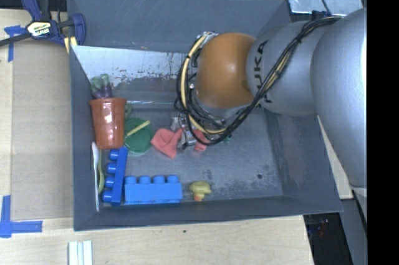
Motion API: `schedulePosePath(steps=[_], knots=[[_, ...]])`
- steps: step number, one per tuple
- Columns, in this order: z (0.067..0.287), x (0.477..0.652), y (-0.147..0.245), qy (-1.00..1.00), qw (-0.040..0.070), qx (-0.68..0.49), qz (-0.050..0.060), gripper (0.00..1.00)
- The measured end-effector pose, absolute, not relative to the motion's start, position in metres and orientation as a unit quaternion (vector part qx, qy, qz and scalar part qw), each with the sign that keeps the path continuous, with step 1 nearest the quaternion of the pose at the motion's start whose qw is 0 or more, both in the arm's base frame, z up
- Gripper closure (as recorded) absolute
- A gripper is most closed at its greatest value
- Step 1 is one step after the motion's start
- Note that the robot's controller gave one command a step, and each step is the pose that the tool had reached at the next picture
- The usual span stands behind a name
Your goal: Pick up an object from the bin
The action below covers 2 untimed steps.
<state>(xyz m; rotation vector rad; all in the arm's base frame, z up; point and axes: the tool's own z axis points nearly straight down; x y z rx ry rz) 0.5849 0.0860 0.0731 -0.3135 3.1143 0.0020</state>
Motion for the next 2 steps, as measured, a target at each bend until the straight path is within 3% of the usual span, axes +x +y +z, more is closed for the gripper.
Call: schedulePosePath(steps=[1,2], knots=[[0.145,0.595,0.088,0.995,0.004,-0.095,0.0,1.0],[0.226,0.565,0.085,0.994,-0.001,-0.111,0.0,1.0]])
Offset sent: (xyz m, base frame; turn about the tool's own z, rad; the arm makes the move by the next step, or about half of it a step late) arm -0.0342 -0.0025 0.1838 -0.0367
